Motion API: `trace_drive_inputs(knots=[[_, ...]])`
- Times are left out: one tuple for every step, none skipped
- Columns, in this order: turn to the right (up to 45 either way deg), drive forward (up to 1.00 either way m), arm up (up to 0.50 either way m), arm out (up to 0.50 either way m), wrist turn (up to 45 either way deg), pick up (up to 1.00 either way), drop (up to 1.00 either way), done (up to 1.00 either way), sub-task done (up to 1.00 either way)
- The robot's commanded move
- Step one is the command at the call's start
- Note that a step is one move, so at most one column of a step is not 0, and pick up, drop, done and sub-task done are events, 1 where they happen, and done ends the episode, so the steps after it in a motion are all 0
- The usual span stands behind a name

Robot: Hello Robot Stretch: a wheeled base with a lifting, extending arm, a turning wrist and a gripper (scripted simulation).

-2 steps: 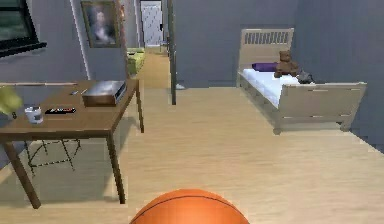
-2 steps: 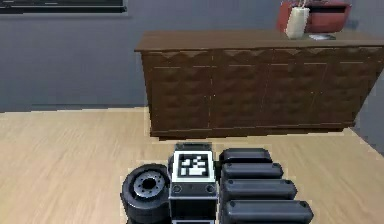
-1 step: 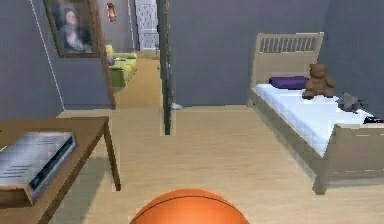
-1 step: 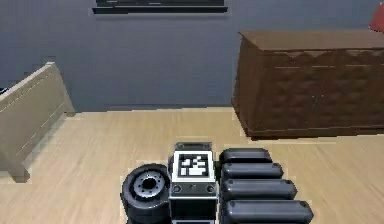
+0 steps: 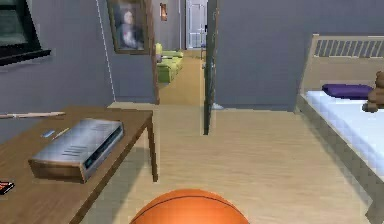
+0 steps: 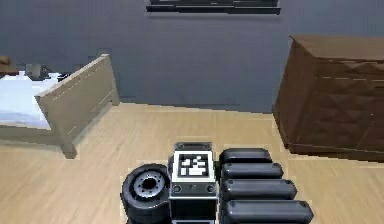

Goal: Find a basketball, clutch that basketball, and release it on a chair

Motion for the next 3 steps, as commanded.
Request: trace_drive_inputs(knots=[[0.0,0.05,0.00,0.00,0.0,0.00,0.00,0.00,0.00],[9.0,0.00,0.00,0.00,0.0,0.00,0.00,0.00,0.00],[0.0,1.00,0.00,0.00,0.0,0.00,0.00,0.00,0.00]])
